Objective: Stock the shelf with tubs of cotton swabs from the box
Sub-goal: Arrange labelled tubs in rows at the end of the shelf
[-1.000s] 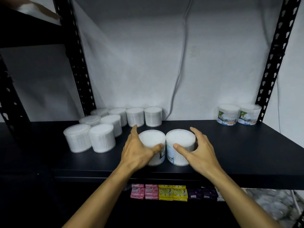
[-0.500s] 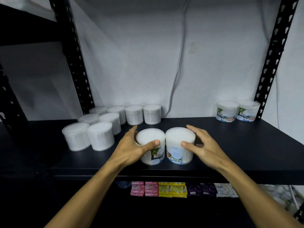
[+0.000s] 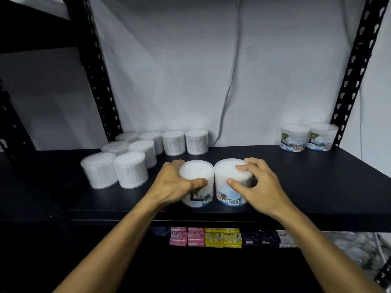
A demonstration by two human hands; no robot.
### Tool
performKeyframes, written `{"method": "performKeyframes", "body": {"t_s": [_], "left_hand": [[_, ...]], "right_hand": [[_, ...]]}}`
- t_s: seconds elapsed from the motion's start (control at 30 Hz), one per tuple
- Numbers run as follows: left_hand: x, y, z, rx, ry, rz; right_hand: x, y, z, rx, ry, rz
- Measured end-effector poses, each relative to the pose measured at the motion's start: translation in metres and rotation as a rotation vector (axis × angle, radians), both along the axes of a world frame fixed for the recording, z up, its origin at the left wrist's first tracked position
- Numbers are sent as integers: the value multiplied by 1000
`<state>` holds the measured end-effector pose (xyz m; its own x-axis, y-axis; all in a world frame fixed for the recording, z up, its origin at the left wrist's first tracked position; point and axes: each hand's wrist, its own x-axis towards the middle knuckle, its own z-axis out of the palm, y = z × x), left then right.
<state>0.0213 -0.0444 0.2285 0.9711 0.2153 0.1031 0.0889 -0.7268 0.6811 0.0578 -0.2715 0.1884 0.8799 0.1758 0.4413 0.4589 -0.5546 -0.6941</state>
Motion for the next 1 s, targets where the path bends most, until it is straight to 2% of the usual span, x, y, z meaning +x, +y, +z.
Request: {"method": "performKeyframes", "body": {"t_s": [0.2, 0.3, 0.4, 0.53, 0.7, 1.0], "left_hand": [[4, 9, 6, -9, 44, -202], [2, 13, 0, -54, 51, -197], [-4, 8, -8, -36, -39, -140], [-12, -6, -21, -1, -188, 52], [-8, -13, -32, -44, -204, 95], [1, 13, -24, -195, -123, -144]], "right_hand": [[17, -21, 6, 25, 118, 207], [17, -26, 10, 7, 164, 244], [8, -26, 5, -1, 157, 162], [-5, -14, -6, 48, 111, -15], [-5, 0, -19, 80, 54, -81], [16, -26, -14, 143, 128, 207]]}}
